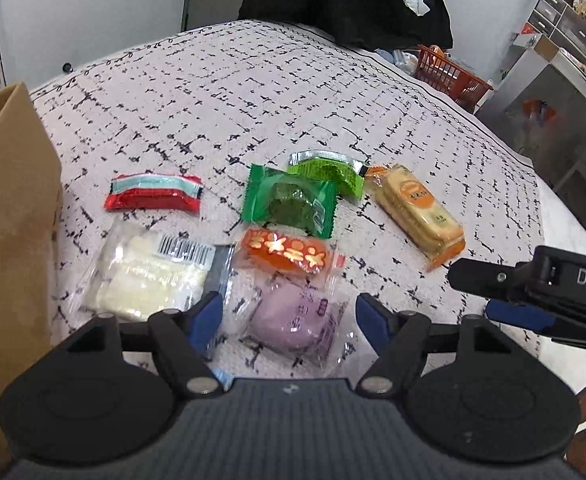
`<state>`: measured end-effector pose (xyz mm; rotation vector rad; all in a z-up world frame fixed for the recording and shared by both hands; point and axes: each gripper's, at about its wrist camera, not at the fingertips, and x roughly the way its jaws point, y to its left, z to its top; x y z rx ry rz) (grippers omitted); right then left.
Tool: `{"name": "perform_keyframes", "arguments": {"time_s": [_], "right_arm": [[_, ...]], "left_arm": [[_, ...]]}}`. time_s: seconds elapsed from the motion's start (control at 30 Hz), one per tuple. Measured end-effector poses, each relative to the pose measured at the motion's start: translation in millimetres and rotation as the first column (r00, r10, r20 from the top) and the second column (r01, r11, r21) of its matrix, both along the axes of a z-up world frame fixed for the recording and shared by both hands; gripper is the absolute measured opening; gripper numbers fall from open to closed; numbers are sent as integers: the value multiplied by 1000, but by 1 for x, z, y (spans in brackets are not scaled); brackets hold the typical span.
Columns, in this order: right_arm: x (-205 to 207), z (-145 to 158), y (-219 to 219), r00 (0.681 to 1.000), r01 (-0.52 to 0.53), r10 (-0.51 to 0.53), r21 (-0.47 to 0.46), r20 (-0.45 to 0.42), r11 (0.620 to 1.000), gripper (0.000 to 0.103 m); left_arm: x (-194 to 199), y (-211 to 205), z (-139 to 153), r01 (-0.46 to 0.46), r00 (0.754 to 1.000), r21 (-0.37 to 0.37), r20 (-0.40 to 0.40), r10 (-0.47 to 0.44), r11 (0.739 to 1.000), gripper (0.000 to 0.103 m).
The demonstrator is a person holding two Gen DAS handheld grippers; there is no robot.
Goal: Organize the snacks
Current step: 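Grasp the purple round cake with the left gripper while the right grasps the orange-wrapped pastry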
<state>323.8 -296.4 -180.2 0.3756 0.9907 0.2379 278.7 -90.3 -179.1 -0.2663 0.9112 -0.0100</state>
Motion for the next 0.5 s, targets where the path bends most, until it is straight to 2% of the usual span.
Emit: {"name": "perform_keyframes", "arguments": {"time_s": [0.17,0.2,0.37,0.4,0.43,0.5], "right_arm": [[10,-1,6,999,-23,24,-50,29,998,79],[12,-1,7,999,-25,27,-57,32,998,79],[23,-4,12,998,-46,49,-66,43,997,79],[25,-5,13,997,-50,53,-72,47,996,79],[27,-5,15,997,-53,57,-78,52,996,79],[30,-6,16,996,-61,67,-88,61,994,79]], "left_arm": [[5,-5,-4,11,1000,29,-13,-10,1000,73],[5,-6,-5,21,1000,24,-14,-21,999,65],[5,-8,-7,32,999,31,-24,-31,999,62],[5,-7,-7,26,999,29,-25,-25,999,58],[6,-6,-6,15,1000,34,-26,-14,999,50],[8,0,-4,-3,1000,-1,-27,2,1000,44]]}}
